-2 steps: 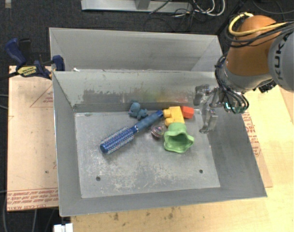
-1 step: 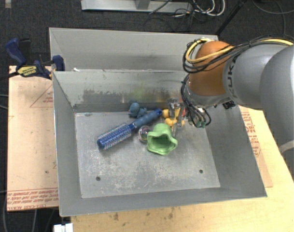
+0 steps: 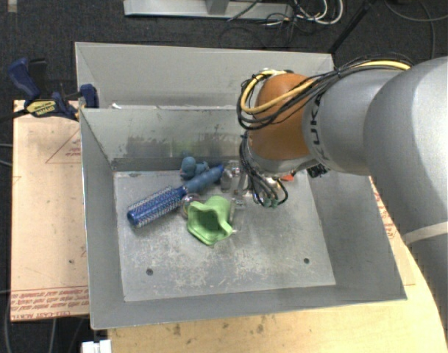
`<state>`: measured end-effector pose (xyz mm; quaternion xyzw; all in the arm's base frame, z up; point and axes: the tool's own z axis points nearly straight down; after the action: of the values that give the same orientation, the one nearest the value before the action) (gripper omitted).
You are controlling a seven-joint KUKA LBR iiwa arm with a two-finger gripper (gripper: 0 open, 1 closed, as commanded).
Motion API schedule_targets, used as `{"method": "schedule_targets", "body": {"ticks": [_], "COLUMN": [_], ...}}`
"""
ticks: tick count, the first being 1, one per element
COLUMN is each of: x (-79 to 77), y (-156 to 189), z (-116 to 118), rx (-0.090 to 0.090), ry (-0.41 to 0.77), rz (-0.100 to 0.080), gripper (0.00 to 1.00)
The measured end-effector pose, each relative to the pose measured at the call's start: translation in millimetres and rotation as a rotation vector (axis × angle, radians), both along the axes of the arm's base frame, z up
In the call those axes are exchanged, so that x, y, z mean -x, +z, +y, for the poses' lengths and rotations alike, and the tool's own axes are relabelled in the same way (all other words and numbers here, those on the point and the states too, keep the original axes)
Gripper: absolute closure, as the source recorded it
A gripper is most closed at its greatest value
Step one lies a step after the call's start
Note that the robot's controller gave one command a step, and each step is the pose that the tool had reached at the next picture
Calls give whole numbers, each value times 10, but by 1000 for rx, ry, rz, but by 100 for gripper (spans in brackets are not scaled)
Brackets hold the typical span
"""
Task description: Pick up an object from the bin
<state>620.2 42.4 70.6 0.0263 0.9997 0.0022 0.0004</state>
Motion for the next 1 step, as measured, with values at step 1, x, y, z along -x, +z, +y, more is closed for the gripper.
{"method": "schedule_targets", "body": {"ticks": [1], "x": [297], "y": [1028], "z": [75], "rx": [1], "ry": [-195], "rz": [-7], "gripper": [0]}}
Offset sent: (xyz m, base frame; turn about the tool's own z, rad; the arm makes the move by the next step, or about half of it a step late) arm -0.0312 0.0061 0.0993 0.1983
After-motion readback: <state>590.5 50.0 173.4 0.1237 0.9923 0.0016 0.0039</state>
